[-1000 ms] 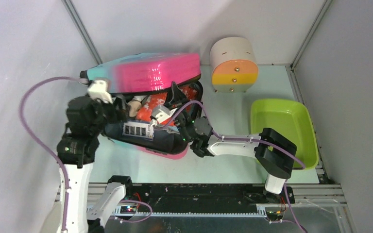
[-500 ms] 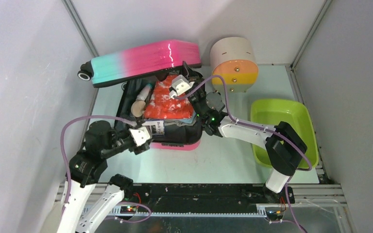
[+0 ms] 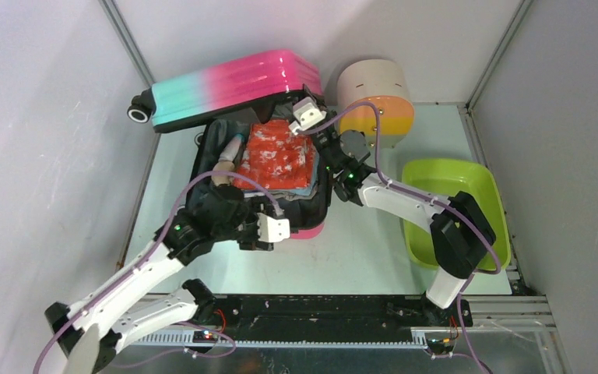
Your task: Open, take out, and arrange the luggage
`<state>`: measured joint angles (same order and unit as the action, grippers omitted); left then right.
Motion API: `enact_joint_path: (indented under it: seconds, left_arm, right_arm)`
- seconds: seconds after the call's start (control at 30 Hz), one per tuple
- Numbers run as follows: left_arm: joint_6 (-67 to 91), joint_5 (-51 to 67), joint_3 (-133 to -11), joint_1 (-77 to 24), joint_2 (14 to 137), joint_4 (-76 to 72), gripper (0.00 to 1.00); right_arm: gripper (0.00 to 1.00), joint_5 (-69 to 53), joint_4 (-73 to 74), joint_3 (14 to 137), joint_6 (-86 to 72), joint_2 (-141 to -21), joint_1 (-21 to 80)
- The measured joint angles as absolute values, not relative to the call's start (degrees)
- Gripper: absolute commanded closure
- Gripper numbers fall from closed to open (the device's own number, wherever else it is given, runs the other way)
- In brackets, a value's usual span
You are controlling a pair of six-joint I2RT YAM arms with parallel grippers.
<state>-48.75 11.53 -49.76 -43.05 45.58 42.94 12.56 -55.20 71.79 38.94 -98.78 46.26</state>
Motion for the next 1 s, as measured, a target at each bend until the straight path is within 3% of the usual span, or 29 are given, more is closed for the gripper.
enact_joint_path:
  seconds: [0.37, 0.57, 0.63, 0.7, 0.8, 0.83, 0.9, 1.0]
  left_arm:
    - [-50.2, 2.8, -45.8, -43.8, 57.4, 37.8, 0.18]
    - [-50.0, 1.7, -45.4, -43.6, 61.5, 34.2, 0.23]
    - [-49.9, 1.7, -45.4, -43.1, 63.7, 33.4, 0.34]
    - [-49.5, 1.9, -45.9, -42.2, 66.3, 33.9, 0.57]
    - [-47.2, 4.1, -48.6, -41.1, 70.7, 36.9, 0.8]
    - [-46.5, 4.8, -49.5, -40.7, 71.9, 37.5, 0.92]
    - [-45.4, 6.3, -51.2, -39.6, 73.7, 38.0, 0.99]
    - [-43.5, 8.1, -52.9, -37.2, 75.4, 38.2, 1.0]
  right_arm:
    - [1.0, 10.3, -48.1, 78.5, 29.8, -100.0, 41.3]
    - [1.0, 9.6, -44.8, 83.2, 26.9, -102.2, 39.8]
    - [1.0, 9.1, -43.6, 85.1, 25.8, -103.0, 39.3]
    - [1.0, 8.4, -42.8, 86.6, 24.3, -103.7, 38.7]
    - [1.0, 7.2, -41.9, 88.8, 22.3, -105.1, 37.3]
    - [1.0, 6.6, -41.5, 89.8, 21.5, -105.7, 36.8]
    - [1.0, 4.8, -40.6, 92.0, 20.1, -107.3, 35.7]
    - [1.0, 2.1, -39.0, 96.2, 17.9, -110.3, 34.2]
